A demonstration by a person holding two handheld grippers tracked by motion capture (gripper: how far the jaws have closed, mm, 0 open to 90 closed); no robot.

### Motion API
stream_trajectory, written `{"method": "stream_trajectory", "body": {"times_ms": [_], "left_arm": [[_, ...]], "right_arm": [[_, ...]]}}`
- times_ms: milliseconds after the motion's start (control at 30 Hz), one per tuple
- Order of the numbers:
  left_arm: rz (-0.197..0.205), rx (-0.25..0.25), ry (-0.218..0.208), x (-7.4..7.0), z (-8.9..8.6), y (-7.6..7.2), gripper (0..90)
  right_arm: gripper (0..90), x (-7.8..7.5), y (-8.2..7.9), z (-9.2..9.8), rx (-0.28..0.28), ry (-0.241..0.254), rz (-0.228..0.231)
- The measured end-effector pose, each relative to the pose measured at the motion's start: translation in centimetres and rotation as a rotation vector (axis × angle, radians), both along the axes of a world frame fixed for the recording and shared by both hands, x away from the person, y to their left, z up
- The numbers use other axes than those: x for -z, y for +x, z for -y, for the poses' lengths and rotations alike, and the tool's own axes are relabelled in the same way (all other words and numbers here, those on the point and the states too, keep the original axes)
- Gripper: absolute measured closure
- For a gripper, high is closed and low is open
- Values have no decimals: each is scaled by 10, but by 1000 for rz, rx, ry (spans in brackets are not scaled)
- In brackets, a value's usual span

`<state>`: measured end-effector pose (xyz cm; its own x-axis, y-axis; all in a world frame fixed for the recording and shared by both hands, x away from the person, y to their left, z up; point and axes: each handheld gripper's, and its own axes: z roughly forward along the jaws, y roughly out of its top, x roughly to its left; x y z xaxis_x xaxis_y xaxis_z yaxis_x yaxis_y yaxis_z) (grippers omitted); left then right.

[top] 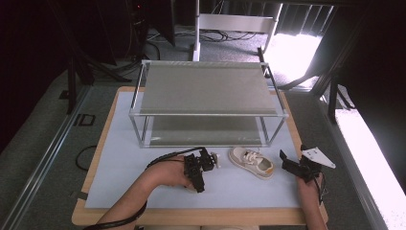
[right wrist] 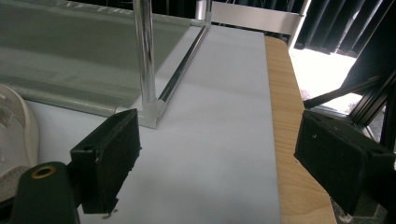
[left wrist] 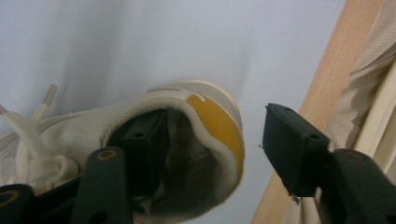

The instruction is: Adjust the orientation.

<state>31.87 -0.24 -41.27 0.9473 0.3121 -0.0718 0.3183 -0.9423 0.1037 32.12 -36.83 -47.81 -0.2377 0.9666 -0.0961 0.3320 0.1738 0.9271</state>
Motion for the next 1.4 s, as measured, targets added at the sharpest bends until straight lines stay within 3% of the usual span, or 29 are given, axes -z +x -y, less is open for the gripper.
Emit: {"method": "stream_trajectory", "body": {"times_ms": [167, 267, 367, 667, 800, 933, 1033, 1133, 1267, 1400], "left_arm": [[-14, -1, 8, 5, 2, 4, 482], [-42, 6, -10, 6, 1, 6, 583], [-36, 21, -23, 3, 1, 5, 643], [58, 237, -40, -8, 0, -8, 698], [47, 355, -9, -9, 3, -20, 702], [32, 361, 36, -11, 7, -29, 696], [48, 373, 60, -7, 11, -34, 696], [55, 374, 52, -5, 13, -36, 693], [65, 358, 9, -5, 17, -34, 667], [53, 328, 17, -4, 18, -30, 587]], "right_arm": [[137, 0, 0, 0, -1, 1, 0], [137, 0, 0, 0, 0, -1, 1], [137, 0, 0, 0, 0, 0, 1], [137, 0, 0, 0, 0, 0, -1], [137, 0, 0, 0, 1, 2, 1], [137, 0, 0, 0, 1, 2, 0], [137, 0, 0, 0, 0, 0, 0], [137, 0, 0, 0, 0, 0, 0], [137, 0, 0, 0, 1, 0, 0], [137, 0, 0, 0, 1, -3, 2]]}}
